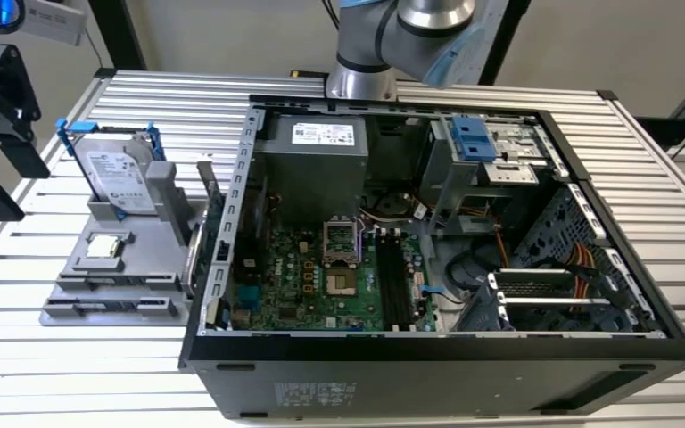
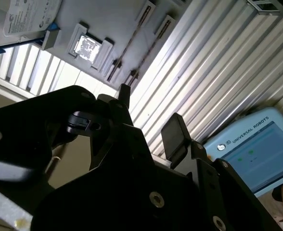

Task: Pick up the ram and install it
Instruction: 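Pick up the ram and move it above insertion slot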

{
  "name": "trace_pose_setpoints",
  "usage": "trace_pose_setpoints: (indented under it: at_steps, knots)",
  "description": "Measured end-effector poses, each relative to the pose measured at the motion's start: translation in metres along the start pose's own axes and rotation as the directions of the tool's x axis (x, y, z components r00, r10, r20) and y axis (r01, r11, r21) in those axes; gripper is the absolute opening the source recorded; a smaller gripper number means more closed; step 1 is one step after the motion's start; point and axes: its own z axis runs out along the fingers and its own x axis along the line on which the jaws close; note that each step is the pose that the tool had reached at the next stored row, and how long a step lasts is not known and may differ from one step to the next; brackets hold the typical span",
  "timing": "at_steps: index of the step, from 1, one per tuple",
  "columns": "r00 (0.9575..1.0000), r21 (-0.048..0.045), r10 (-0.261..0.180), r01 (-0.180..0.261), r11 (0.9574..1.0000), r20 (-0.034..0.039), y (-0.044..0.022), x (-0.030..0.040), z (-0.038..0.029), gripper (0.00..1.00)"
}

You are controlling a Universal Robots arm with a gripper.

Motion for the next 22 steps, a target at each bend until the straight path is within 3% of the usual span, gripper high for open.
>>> trace_pose_setpoints:
  at_steps: [22]
  knots:
    - [1.0, 0.0, 0.003, -0.003, 1.0, -0.0016, -0.0004, 0.0004, 0.0193, 1.0]
